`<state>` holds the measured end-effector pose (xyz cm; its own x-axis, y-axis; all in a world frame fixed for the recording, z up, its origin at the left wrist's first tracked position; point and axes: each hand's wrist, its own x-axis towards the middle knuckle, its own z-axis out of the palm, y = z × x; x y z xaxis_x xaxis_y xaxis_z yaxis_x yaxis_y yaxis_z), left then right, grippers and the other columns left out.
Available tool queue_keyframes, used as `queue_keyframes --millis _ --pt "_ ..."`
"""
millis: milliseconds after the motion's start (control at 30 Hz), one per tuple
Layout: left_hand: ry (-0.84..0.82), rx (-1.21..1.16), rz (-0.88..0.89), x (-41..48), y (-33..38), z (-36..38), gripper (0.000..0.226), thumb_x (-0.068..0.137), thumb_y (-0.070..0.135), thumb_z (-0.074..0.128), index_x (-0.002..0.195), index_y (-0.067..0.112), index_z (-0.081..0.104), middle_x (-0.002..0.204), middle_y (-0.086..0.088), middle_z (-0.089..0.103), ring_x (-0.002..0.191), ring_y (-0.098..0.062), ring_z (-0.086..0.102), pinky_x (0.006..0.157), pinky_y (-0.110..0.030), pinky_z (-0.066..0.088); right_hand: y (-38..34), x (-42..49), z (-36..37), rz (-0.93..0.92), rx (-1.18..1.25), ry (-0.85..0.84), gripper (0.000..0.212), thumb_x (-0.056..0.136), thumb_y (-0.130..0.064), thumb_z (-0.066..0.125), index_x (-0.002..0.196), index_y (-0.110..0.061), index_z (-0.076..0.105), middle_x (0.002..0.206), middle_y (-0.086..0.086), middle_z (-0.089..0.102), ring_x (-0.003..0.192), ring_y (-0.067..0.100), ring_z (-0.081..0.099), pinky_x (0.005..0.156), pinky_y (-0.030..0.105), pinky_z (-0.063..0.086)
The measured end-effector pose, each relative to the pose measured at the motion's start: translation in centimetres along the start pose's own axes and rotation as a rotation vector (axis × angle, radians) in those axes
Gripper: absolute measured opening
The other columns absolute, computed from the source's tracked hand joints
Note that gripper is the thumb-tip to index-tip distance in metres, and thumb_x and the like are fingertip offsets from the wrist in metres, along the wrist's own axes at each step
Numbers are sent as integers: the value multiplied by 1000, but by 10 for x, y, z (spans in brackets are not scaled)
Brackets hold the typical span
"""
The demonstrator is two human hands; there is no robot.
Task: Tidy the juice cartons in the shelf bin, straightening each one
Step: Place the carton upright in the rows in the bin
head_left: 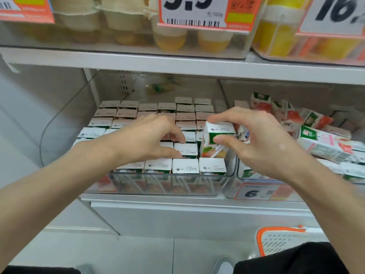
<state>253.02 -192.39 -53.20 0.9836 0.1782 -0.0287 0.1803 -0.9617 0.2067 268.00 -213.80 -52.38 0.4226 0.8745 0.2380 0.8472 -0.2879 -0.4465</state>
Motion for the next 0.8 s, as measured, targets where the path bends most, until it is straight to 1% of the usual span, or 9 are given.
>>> queue_keyframes --millis 33,100,167,233,367,467,600,700,800 --pt "-15 22 6 3 0 -2 44 88 52 79 128 36 71 114 17 59 94 -4 49 83 -23 36 -1 1 1 -1 -42 -32 40 98 -35 72 136 -40 65 132 -25 62 135 19 49 118 41 32" --pt "-40 43 10 9 2 -4 44 87 51 81 127 35 72 113 16 59 94 -5 49 82 -23 37 -4 3 5 0 -145 -97 42 97 -34 74 138 -39 64 130 -23 57 136 15 41 107 29 20" --pt "-55 16 12 12 2 -3 40 86 49 82 123 34 74 106 18 58 89 -3 51 80 -24 39 -8 4 10 -15 -238 -149 40 98 -37 72 137 -40 64 132 -17 56 135 16 35 101 29 16" --pt "-42 -62 17 12 -1 -2 37 84 49 84 116 33 76 100 17 60 88 -4 56 78 -29 47 -9 6 14 -43 -300 -186 30 103 -34 65 132 -38 67 130 -17 54 132 12 30 101 31 15" --pt "-17 -256 9 11 -9 -1 28 78 43 89 103 34 79 90 6 63 80 -15 58 74 -37 52 -10 6 13 -58 -321 -199 27 107 -30 59 130 -38 70 118 -24 45 133 10 27 107 36 15" --pt "15 -385 -1 11 -10 2 22 75 31 92 94 30 81 84 -4 65 79 -24 59 74 -41 52 -10 5 14 -50 -316 -206 28 105 -37 61 132 -38 69 121 -25 49 135 10 27 107 36 15" --pt "86 -473 7 7 -9 -1 21 72 27 93 88 30 81 72 12 56 69 -4 50 68 -26 43 -20 7 19 -54 -265 -150 47 96 -59 63 139 -38 64 137 -21 56 140 9 27 106 33 11" --pt "158 -472 35 0 -6 -7 26 68 36 94 91 33 80 76 11 59 70 -3 48 67 -27 42 -26 9 22 -72 -221 -85 39 94 -59 68 128 -40 69 120 -26 59 138 7 33 106 36 13" --pt "216 -535 49 -9 -6 -9 29 76 36 94 101 33 80 89 12 71 84 -2 60 78 -31 49 -24 9 22 -60 -152 -10 35 91 -59 68 123 -45 69 107 -32 47 130 3 32 111 38 15"
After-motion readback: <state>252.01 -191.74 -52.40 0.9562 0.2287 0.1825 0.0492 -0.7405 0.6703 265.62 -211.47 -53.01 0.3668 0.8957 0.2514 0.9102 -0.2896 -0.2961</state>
